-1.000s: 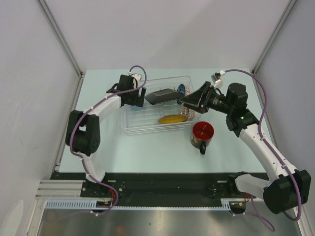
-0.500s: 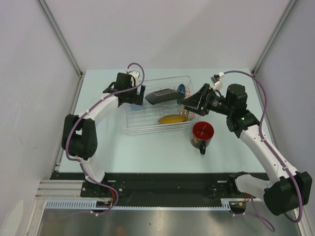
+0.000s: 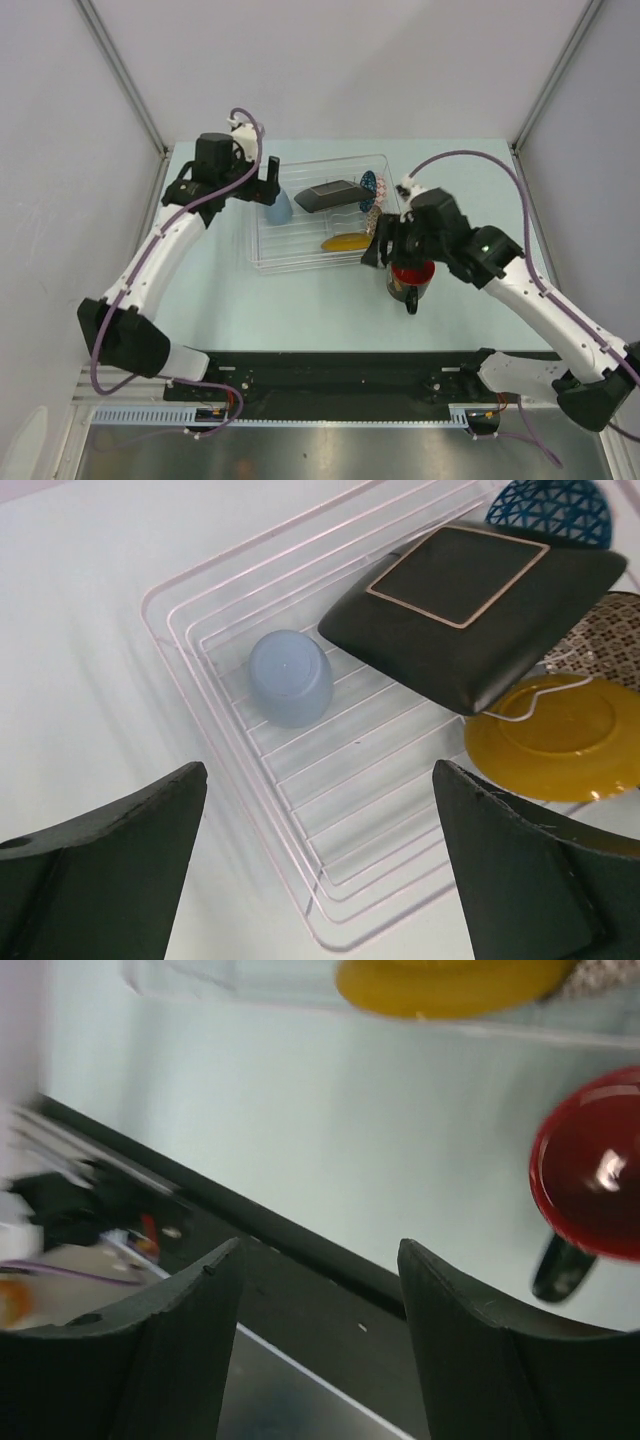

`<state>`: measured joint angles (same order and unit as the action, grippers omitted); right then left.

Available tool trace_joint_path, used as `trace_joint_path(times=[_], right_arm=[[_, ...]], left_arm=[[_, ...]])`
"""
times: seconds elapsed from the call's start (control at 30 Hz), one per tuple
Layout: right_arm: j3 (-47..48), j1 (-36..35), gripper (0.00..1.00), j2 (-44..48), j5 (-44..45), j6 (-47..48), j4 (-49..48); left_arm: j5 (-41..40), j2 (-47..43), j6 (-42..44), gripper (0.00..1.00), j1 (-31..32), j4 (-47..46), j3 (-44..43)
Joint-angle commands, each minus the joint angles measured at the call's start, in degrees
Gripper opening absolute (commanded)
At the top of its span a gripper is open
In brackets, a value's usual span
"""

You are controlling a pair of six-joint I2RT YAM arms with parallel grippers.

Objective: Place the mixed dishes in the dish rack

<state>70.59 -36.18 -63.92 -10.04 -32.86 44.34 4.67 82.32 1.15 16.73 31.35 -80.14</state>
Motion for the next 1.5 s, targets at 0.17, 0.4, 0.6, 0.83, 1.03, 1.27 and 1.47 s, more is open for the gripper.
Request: trace_joint_path(times=[0.17, 0.4, 0.6, 0.83, 1.03, 1.27, 1.47], right_arm=[[2.45, -20.68, 0.66, -12.18, 38.49, -1.06, 26.14], [2.71, -19.63, 0.68, -14.74, 40.54, 2.01, 22.55], [0.43, -17.08, 0.68, -15.53, 40.72, 6.14, 17.02], [-4.93, -16.2, 0.67, -17.29, 40.36, 9.3, 8.76], [-8.62, -15.59, 0.64, -21.15, 40.72, 10.27, 3.49], [-10.91, -14.53, 0.47, -25.02, 43.0, 11.06, -2.41], [-13.98, -12.68, 0.38, -27.84, 39.14, 10.8, -6.98]], left_arm=[[7.54, -8.05, 2.11, 1.0, -6.18, 8.11, 0.07], [8.69, -10.69, 1.23, 1.0, -7.41, 7.32, 3.41], [9.22, -10.78, 0.52, 1.0, -7.77, 6.35, 4.2], [10.27, -11.83, 0.35, 1.0, -8.12, 4.86, 5.25], [10.8, -12.1, 0.0, 1.0, -8.29, 4.94, 4.2], [11.33, -13.24, -0.44, 1.0, -8.47, 4.07, 5.61], [10.45, -13.77, 0.34, 0.99, -8.64, 3.98, 5.87]])
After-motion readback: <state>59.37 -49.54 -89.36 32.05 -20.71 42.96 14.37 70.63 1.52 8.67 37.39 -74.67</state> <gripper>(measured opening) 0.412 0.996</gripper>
